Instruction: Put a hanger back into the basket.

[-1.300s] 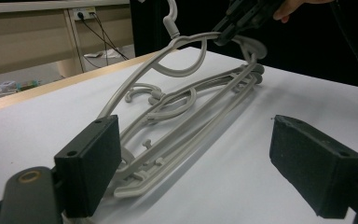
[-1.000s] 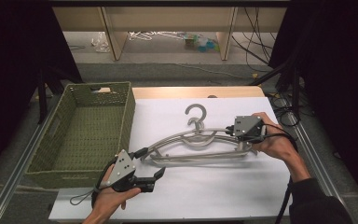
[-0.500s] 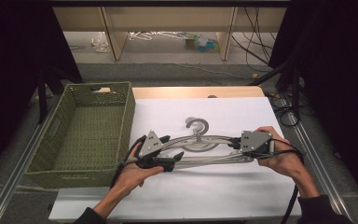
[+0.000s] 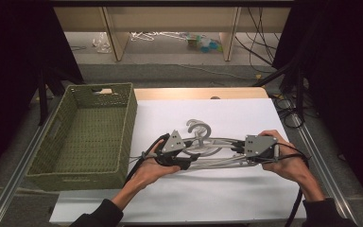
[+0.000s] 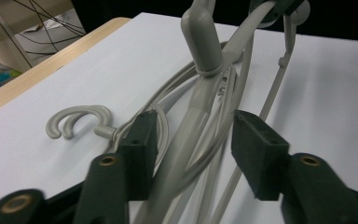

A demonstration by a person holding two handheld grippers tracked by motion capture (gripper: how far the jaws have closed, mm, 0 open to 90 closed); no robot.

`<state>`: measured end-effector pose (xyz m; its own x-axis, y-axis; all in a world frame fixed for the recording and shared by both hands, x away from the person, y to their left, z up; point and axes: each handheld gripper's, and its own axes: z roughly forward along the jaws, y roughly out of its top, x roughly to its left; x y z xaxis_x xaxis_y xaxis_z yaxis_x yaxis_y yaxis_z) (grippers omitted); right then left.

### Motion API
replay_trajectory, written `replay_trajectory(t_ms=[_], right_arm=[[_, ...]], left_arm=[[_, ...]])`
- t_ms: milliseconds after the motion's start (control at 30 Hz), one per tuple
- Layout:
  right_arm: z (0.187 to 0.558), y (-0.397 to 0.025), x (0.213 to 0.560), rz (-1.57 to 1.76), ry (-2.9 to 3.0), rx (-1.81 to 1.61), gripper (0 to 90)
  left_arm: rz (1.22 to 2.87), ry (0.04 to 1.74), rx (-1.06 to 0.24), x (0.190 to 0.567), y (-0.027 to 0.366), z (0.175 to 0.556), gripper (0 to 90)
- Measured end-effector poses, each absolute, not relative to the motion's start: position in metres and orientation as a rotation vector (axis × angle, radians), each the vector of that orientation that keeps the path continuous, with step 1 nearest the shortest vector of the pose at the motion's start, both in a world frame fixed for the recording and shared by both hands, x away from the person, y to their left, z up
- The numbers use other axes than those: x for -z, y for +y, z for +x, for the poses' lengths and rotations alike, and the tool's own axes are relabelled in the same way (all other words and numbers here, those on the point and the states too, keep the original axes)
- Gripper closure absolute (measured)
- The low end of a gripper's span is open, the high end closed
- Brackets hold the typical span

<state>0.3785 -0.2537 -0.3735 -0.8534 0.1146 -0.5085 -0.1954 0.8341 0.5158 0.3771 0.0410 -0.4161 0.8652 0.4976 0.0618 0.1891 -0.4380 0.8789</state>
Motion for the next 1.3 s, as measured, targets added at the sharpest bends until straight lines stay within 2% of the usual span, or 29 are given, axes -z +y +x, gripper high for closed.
replay_trajectory(t_ms=[133,533,633,767,800,867,1033,1133,1300], right_arm=[[0.379,-0.255,0.374,-0.06,2.465,-0.777,82.5],[0.382,-0.258,0.373,-0.11,2.455,-0.75,82.3],[0.381,-0.259,0.374,-0.089,2.448,-0.76,81.7],[0.382,-0.259,0.374,-0.058,2.449,-0.785,80.2],[0.382,-0.258,0.373,-0.052,2.449,-0.776,78.8],[0.382,-0.256,0.372,0.012,2.448,-0.767,70.5],[0.377,-0.253,0.358,0.224,2.388,-0.792,51.4],[0.373,-0.255,0.347,0.333,2.342,-0.88,43.7],[0.36,-0.256,0.335,0.483,2.305,-1.03,36.4]], left_arm=[[2.038,0.51,-0.359,0.414,0.042,0.384,66.4],[2.149,0.296,-0.395,0.409,0.039,0.389,76.9],[2.147,0.263,-0.374,0.407,0.038,0.387,81.3],[2.148,0.258,-0.381,0.403,0.039,0.384,82.0],[2.157,0.255,-0.378,0.402,0.039,0.384,82.0],[2.162,0.283,-0.38,0.399,0.04,0.383,82.0],[2.156,0.443,-0.343,0.393,0.048,0.384,82.0],[2.115,0.528,-0.331,0.385,0.057,0.382,82.0],[2.066,0.644,-0.348,0.367,0.079,0.378,82.0]])
